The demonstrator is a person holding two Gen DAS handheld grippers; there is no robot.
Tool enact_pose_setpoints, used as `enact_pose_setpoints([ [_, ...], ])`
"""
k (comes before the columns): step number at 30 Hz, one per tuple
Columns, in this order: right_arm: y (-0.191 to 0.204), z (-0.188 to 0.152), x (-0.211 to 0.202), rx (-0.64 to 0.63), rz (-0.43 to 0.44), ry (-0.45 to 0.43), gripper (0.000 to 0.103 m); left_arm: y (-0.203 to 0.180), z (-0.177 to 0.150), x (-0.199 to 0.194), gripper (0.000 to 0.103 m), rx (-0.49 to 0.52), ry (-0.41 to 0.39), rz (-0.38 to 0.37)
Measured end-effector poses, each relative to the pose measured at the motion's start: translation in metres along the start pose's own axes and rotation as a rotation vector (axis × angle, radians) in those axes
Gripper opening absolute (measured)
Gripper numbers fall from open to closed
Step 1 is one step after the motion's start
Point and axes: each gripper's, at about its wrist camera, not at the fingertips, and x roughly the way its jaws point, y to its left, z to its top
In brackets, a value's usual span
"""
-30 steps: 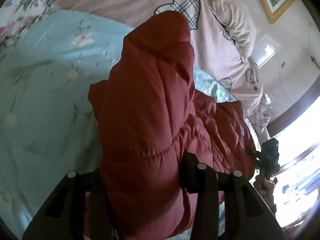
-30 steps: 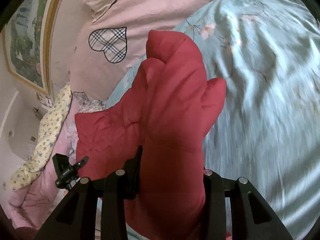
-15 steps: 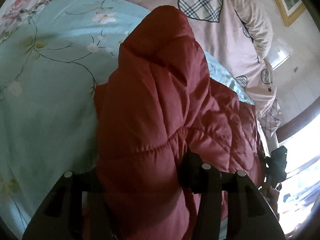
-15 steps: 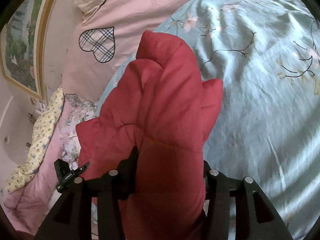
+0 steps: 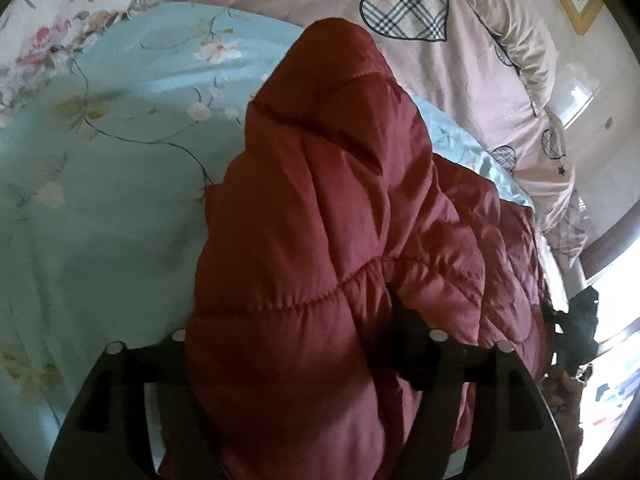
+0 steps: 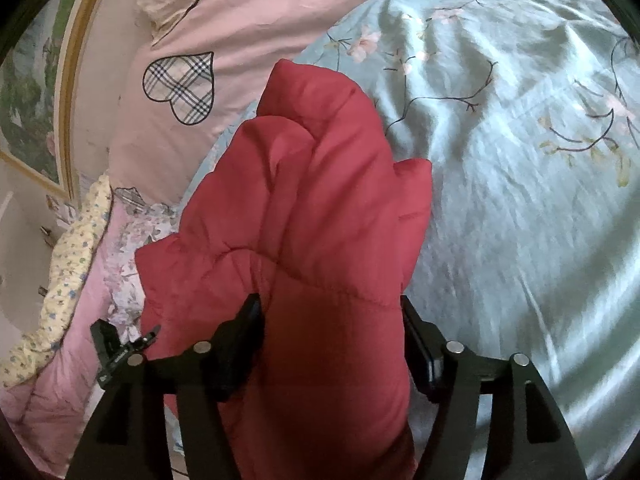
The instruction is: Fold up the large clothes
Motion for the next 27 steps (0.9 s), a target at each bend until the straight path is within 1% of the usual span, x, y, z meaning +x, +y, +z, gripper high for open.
enact_pose_setpoints([
  [4,0.006,0.002,-0.003,-0.030,-0.056,0.000,0.081,0.001,0.004,-0.007,0.072,0.000,-0.010,0.009],
  [7,0.009,0.004,-0.006,-0.048,-0.085,-0.001,0.084,0.003,0.008,-0.011,0.077,-0.004,-0.023,0.019],
  [9,0.011,0.006,-0.008,-0.062,-0.107,-0.002,0.088,0.002,0.009,-0.012,0.081,0.003,-0.031,0.048],
  [10,0.013,0.007,-0.009,-0.073,-0.119,-0.004,0.089,0.000,0.011,-0.015,0.083,0.017,-0.046,0.077],
  [13,0.017,0.010,-0.012,-0.105,-0.151,-0.012,0.091,-0.005,0.015,-0.023,0.083,0.048,-0.083,0.128],
  [15,0.020,0.013,-0.013,-0.126,-0.169,-0.017,0.091,-0.006,0.019,-0.025,0.084,0.056,-0.095,0.148],
  [17,0.023,0.016,-0.013,-0.144,-0.187,-0.023,0.091,-0.006,0.024,-0.028,0.084,0.063,-0.113,0.184],
  [20,0.026,0.020,-0.014,-0.157,-0.205,-0.038,0.092,-0.004,0.029,-0.029,0.084,0.055,-0.114,0.164],
  [23,0.031,0.024,-0.014,-0.172,-0.225,-0.049,0.092,-0.007,0.031,-0.028,0.084,0.065,-0.114,0.167],
  [27,0.038,0.033,-0.012,-0.196,-0.231,-0.053,0.092,-0.012,0.037,-0.024,0.084,0.063,-0.102,0.150],
])
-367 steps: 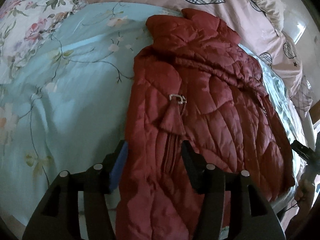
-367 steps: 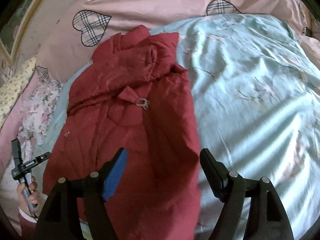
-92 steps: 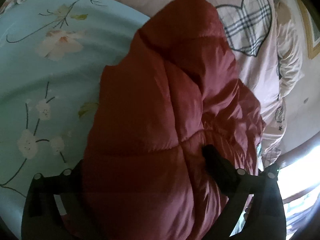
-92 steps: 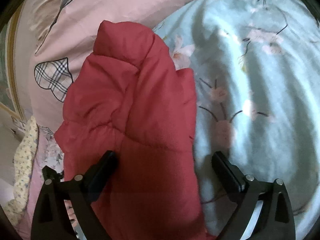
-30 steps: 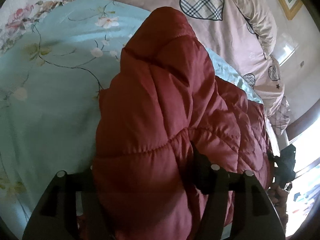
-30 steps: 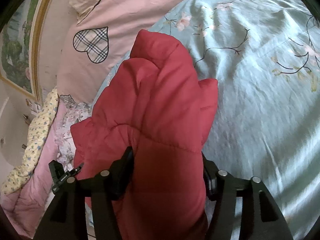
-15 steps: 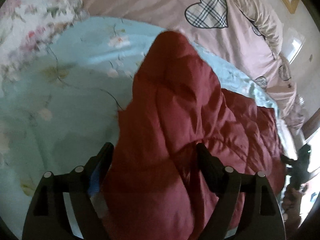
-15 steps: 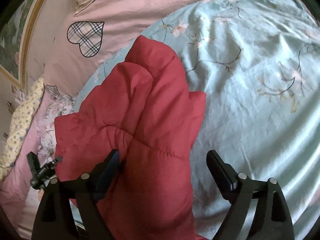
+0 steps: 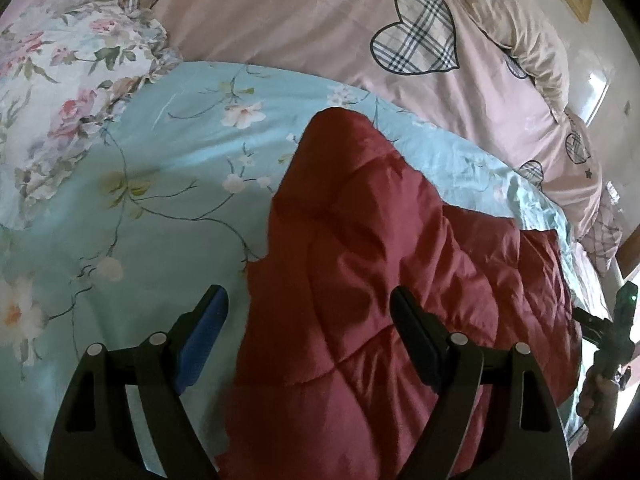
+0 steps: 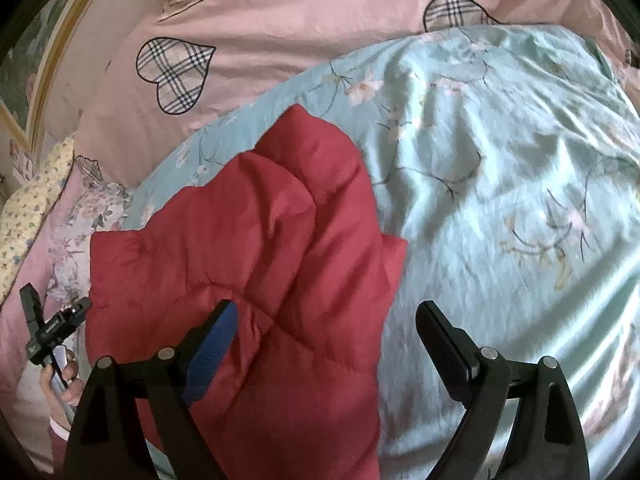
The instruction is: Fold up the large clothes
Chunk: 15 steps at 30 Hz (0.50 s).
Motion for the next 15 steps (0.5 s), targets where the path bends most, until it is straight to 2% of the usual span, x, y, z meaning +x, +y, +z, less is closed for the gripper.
enact_pose_setpoints([
  [6,0.015,0.032,0.011,-0.045,-0.007,-0.009,0.093,-0.014,0.021,0.011,0.084,0.006,0.026,-0.011],
  [12,0.028,0.077,0.037,-0.079,-0.034,-0.017,0.094,-0.028,0.053,0.034,0.084,0.021,0.051,-0.033],
  [15,0.029,0.095,0.058,-0.086,-0.055,0.018,0.094,-0.027,0.065,0.050,0.084,0.012,0.062,0.009],
])
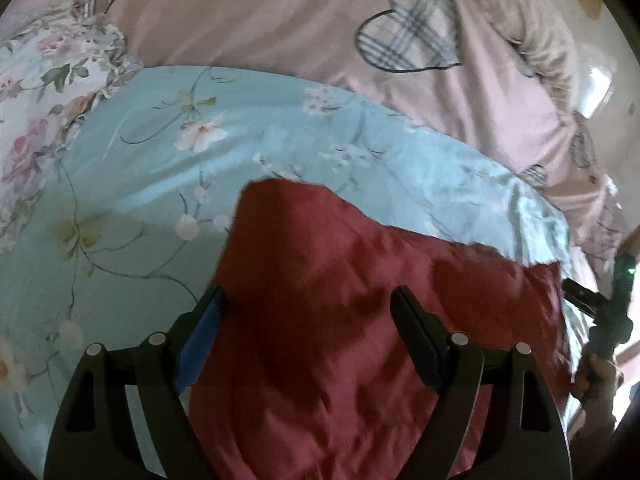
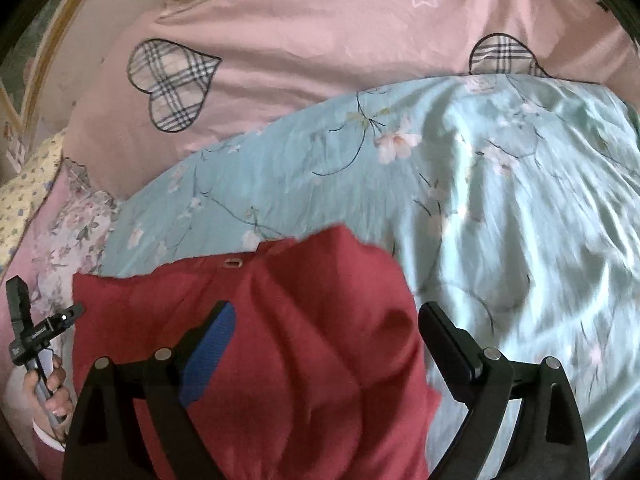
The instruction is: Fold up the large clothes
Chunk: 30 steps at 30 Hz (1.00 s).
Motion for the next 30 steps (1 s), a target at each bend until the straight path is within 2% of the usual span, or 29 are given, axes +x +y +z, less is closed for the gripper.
enact_pose_setpoints([
  [3,0.001,0.006,0.014,-0.016,-0.022,0.034,0.090,0.006,0.006,0.016,0.084,-0.007,0.021,0.046],
  [4,0.002,0.005,0.016,-0.026,-0.032,0.031,0.076,0.008,0.006,0.019,0.078,-0.014,0.027,0.046],
  [5,0.004,0.004,0.016,-0.041,-0.051,0.029,0.049,0.011,0.006,0.021,0.056,-0.023,0.029,0.033],
  [6,0.005,0.003,0.015,-0.048,-0.060,0.027,0.040,0.013,0.006,0.023,0.044,-0.029,0.038,0.017],
  [7,0.006,0.001,0.011,-0.051,-0.071,0.003,0.027,0.014,0.006,0.025,0.029,-0.038,0.050,-0.009],
  [8,0.008,0.001,0.006,-0.056,-0.074,-0.015,0.021,0.015,0.005,0.025,0.022,-0.045,0.050,-0.021],
  [11,0.018,0.006,-0.010,-0.084,-0.109,-0.085,0.016,0.007,0.008,0.017,0.016,-0.015,0.014,-0.006],
  [17,0.032,0.029,-0.020,-0.119,-0.196,-0.178,0.012,-0.005,0.033,0.013,0.014,0.002,-0.036,0.034],
  [23,0.015,0.027,0.023,-0.069,-0.217,-0.092,0.011,0.002,0.036,0.048,0.014,-0.023,0.025,0.059],
  [30,0.002,0.014,0.045,-0.036,-0.224,-0.050,0.011,0.007,0.028,0.077,0.015,-0.025,0.083,0.061],
])
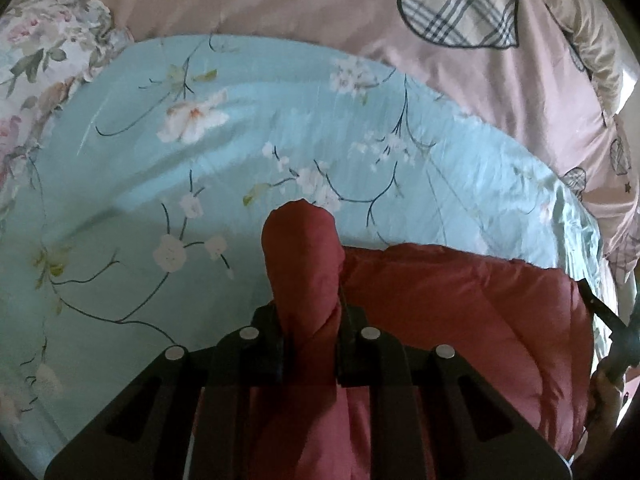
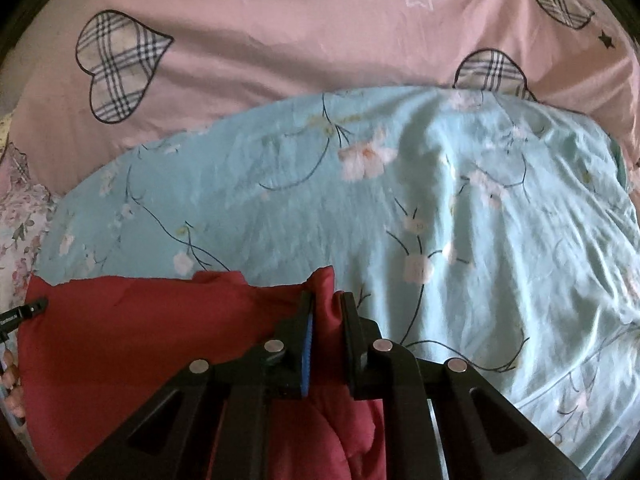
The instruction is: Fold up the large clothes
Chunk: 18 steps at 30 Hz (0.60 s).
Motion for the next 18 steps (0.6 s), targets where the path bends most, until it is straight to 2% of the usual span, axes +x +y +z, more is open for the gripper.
enact_pose_setpoints([
  [10,-0.012,-0.004,0.016,0.055,0.008,0.036,0.010,0.002,-0.002,0.013,0.020,-0.007,0.020,-0.005],
  [12,-0.012,-0.004,0.016,0.055,0.007,0.038,0.010,0.006,-0.002,0.011,0.033,-0.034,0.013,0.002],
  [13,-0.012,-0.004,0.016,0.054,0.006,0.039,0.010,0.009,-0.003,0.011,0.047,-0.054,0.005,0.019],
  [14,-0.012,-0.004,0.017,0.054,0.005,0.040,0.010,0.013,-0.003,0.009,0.051,-0.072,-0.006,0.029],
  [18,-0.012,-0.004,0.017,0.056,0.003,0.045,0.010,0.022,-0.004,0.008,0.054,-0.113,-0.009,0.009],
])
